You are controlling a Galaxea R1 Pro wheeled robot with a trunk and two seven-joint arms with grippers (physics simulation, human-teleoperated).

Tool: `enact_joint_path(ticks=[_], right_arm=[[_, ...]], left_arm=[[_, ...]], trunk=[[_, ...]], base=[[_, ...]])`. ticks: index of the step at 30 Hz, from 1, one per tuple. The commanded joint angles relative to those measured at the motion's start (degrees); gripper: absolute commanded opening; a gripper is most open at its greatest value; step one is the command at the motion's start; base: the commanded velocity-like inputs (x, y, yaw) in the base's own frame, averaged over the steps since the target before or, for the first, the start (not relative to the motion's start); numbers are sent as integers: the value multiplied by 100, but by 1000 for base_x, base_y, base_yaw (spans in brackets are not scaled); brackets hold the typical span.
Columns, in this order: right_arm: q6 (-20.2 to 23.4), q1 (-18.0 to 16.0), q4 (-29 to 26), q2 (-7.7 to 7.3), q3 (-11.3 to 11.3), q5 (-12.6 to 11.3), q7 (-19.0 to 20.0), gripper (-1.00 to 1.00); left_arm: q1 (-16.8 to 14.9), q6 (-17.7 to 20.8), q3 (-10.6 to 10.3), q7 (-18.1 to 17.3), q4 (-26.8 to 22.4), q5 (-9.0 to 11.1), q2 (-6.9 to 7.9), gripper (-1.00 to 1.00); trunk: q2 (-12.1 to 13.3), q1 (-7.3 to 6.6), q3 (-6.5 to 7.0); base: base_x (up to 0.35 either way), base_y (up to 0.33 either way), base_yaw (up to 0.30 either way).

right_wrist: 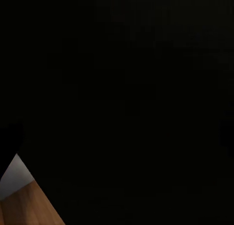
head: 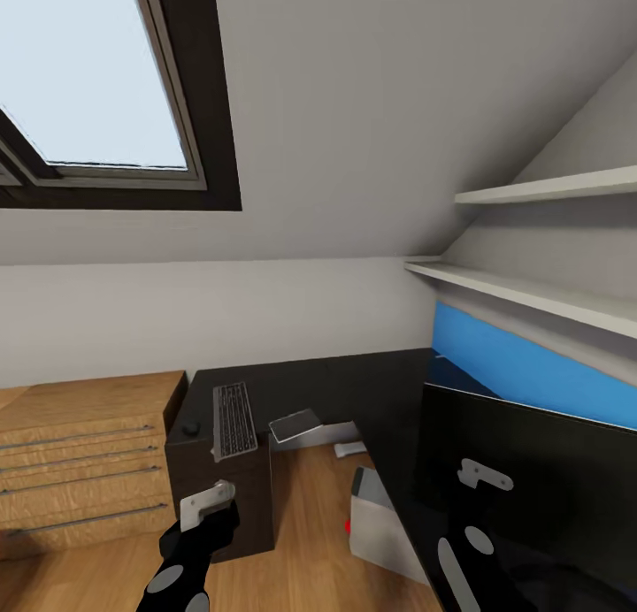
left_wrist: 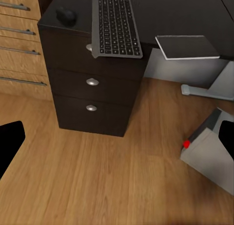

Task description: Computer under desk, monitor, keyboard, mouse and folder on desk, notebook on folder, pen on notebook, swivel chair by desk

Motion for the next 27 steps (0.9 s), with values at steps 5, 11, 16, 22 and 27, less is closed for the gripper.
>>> enact_joint_path(ticks=[5,11,16,22,27], right_arm=[[-45,-2,2,-1,15,-61,-23,100],[-45,-2,-4,-3,15,-58,-23,100],[-45,-2,-6,-3,15,-59,-34,100],[-45,-2,-6,-4,-8,-58,-40,100],[-45,-2,-6,-3,-19,-55,-40,100]], left_arm=[[0,2,-9,42,-8,43,1,100],[0,-5,-30,42,-14,43,9,100],[0,-17,-31,42,-13,43,9,100],[0,-12,-31,42,-13,43,9,100],[0,-9,-31,42,-13,43,9,100]], trunk=[[-3,3,-1],[-3,3,-1],[-3,3,-1],[-3,3,-1],[-3,3,-1]], base=[[162,9,0],[253,0,0],[287,0,0],[245,0,0],[26,0,0]])
